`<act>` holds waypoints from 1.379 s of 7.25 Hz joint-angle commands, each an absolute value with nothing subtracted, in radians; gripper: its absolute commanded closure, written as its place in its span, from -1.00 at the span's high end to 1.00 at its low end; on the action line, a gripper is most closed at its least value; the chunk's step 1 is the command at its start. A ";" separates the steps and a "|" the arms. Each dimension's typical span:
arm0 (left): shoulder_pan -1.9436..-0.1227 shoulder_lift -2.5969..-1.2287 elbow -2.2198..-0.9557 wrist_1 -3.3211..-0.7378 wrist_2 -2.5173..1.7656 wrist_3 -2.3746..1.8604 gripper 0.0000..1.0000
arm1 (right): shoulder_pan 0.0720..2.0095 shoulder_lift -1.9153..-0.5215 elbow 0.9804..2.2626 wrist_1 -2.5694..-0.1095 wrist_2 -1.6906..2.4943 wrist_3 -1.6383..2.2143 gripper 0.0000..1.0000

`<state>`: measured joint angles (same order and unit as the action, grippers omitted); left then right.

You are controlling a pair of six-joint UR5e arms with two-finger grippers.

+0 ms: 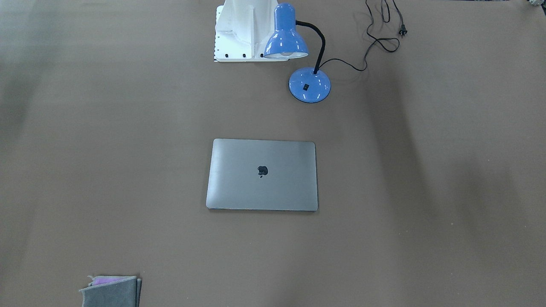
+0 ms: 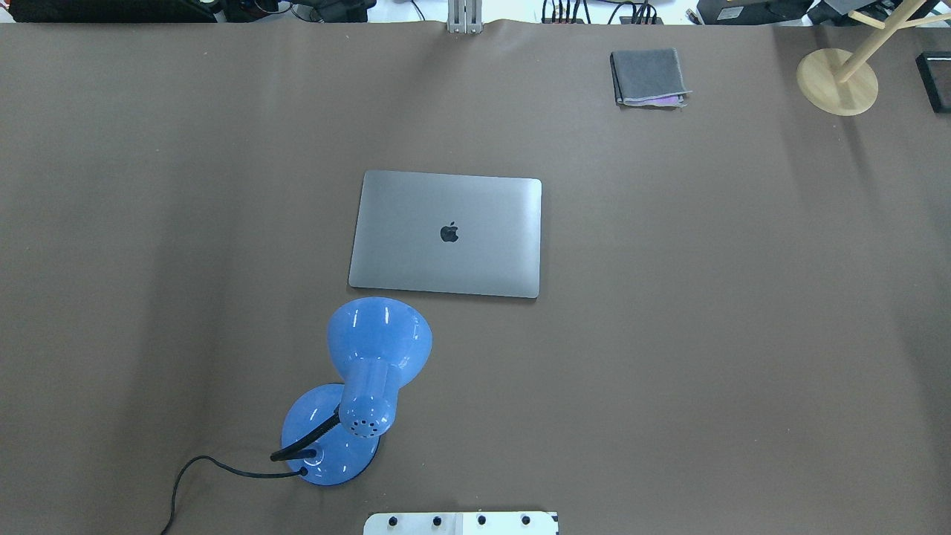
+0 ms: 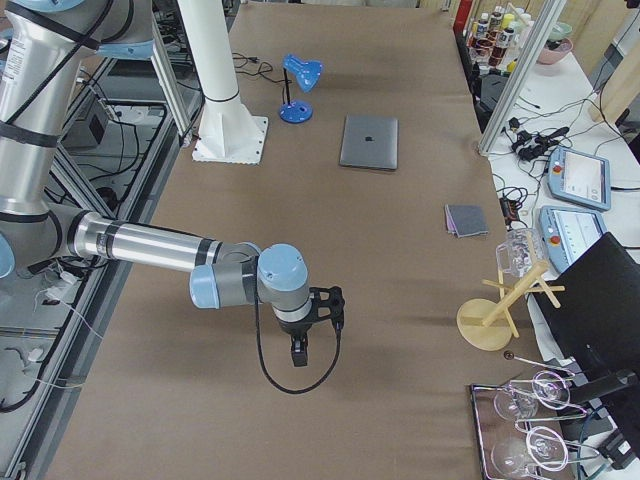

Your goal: Close laptop

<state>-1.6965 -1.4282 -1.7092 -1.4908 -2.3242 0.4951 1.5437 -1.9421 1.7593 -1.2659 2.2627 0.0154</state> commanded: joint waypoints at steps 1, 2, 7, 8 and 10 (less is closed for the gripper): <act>-1.697 -1.424 -1.713 -1.491 -2.329 0.497 0.99 | 1.545 -1.940 1.761 -1.272 2.272 0.015 1.00; -1.697 -1.419 -1.712 -1.493 -2.327 0.499 0.99 | 1.545 -1.942 1.767 -1.269 2.273 0.015 1.00; -1.697 -1.399 -1.716 -1.493 -2.329 0.499 0.99 | 1.543 -1.947 1.747 -1.262 2.281 0.020 1.00; -1.697 -1.397 -1.717 -1.493 -2.330 0.499 0.99 | 1.543 -1.950 1.747 -1.261 2.283 0.020 1.00; -1.697 -1.396 -1.717 -1.493 -2.330 0.499 0.99 | 1.543 -1.950 1.746 -1.262 2.289 0.023 1.00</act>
<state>-1.6966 -1.3970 -1.7163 -1.4926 -2.3299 0.4985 1.5432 -1.9491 1.7466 -1.2621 2.2842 0.0218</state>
